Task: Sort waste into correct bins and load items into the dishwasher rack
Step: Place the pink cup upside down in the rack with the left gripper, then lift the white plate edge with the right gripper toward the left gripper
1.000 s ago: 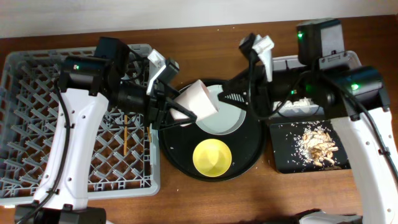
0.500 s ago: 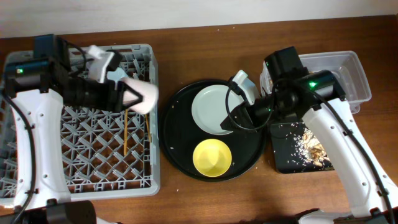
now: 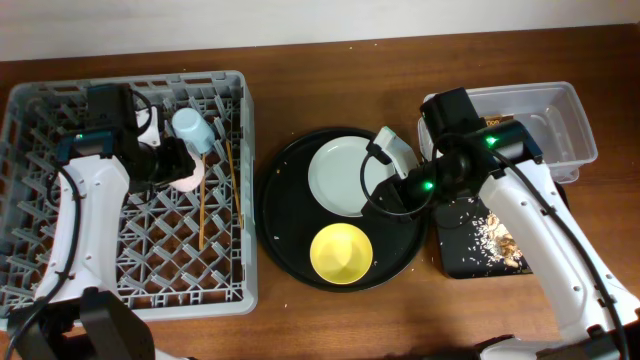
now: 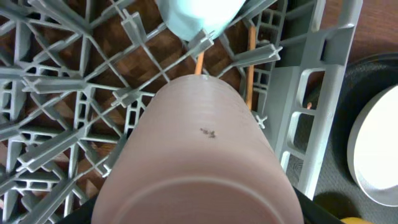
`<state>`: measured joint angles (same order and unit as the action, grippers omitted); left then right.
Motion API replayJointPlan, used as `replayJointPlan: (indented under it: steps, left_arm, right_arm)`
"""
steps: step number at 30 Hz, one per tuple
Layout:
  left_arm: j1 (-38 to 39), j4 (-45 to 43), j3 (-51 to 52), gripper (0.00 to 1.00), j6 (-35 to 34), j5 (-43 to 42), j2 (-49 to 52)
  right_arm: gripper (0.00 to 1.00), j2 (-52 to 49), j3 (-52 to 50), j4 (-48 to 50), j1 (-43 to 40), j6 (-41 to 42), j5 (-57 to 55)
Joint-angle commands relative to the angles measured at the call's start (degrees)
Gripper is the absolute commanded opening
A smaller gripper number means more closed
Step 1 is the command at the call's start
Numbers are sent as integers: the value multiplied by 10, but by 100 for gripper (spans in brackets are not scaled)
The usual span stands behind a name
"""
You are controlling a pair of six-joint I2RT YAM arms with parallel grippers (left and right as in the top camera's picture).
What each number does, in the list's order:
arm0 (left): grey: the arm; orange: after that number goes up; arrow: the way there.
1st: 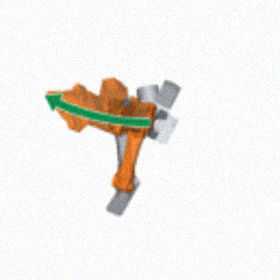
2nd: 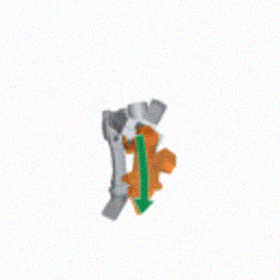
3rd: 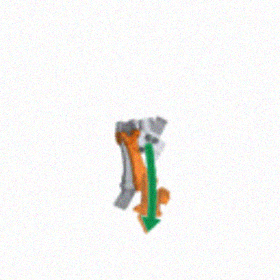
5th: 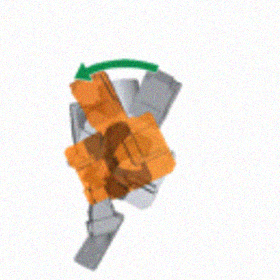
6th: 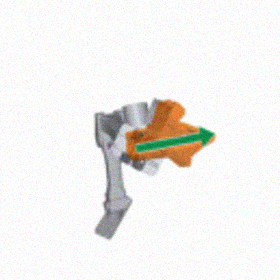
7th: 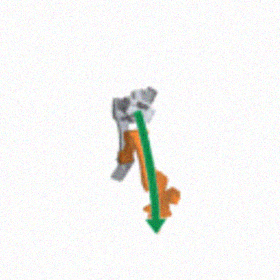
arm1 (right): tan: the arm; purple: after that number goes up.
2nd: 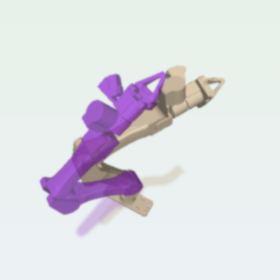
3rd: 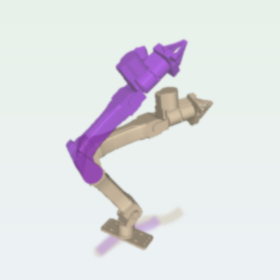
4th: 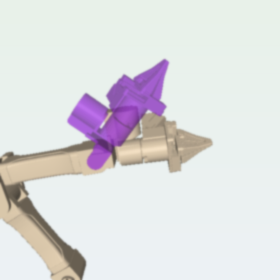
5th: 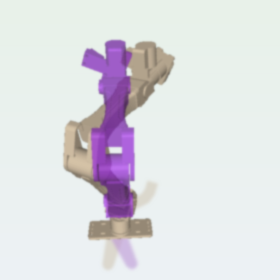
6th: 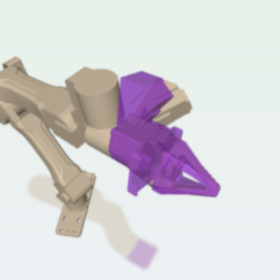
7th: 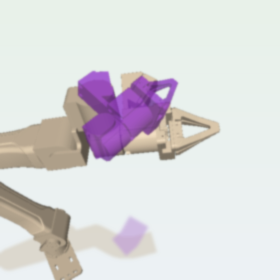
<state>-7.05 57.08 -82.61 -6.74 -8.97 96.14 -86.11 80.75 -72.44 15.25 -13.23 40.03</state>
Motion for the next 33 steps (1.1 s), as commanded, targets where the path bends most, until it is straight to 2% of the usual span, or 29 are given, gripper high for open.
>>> replayJointPlan:
  steps: [1, 4, 7, 10, 11, 12, 13, 16, 17, 18, 19, 20, 21, 22, 23, 24, 25, 28, 33]
  left_arm:
    - [2, -3, 4, 30, -5, -6, 1]
    - [2, 4, 5, 29, -6, -6, 2]
    - [2, 66, 5, 29, -6, -1, 2]
    - [2, 41, 31, 31, -6, 4, 3]
    - [2, 38, 32, 54, -6, 4, 3]
    - [2, 34, 32, 69, -6, 4, 3]
    - [2, 33, 32, 99, -6, 4, 3]
    - [2, 32, 32, 99, -10, 4, 3]
    - [1, 32, 32, 99, -14, 3, 3]
    - [1, 32, 32, 99, -14, -6, 1]
    - [1, 34, 32, 99, -14, -23, -4]
    - [1, 36, 32, 99, -14, -45, -21]
    - [1, 38, 32, 99, -13, -71, -43]
    - [2, 41, 32, 99, -11, -93, -65]
    - [7, 50, 32, 99, -5, -112, -95]
    - [16, 65, 32, 99, -5, -112, -119]
    - [30, 82, 32, 99, -5, -112, -136]
    - [56, 96, 32, 99, -5, -112, -142]
    - [58, 96, 32, 99, -5, -112, -142]
  right_arm:
    - [29, 1, -1, 0, 0, 2, -3]
    - [29, 1, -1, -1, 0, 2, -3]
    - [29, 1, -1, -2, 0, 2, -3]
    - [29, 1, -1, -2, 0, 2, -3]
    - [29, 1, -1, -3, 0, 2, -3]
    - [29, 1, -1, -3, 0, 2, -3]
    - [29, 1, -1, -4, 0, 2, -3]
    - [30, 1, -1, -5, 0, 2, -3]
    - [38, 1, -1, -9, 0, 2, -2]
    - [57, 1, -1, -9, 1, 2, -2]
    - [99, 1, -1, -9, 1, 2, 1]
    - [99, 1, -1, -8, 1, 2, 2]
    - [90, 1, -1, -3, 1, 2, 2]
    - [65, 1, -3, 16, 6, 2, -6]
    - [50, 0, -6, 54, 22, 36, -66]
    - [51, -5, -7, 96, 42, 111, -188]
    - [51, -19, -7, 130, 62, 153, -255]
    - [51, -87, -7, 202, 122, 168, -277]
    - [53, -256, -7, 346, 193, 167, -297]
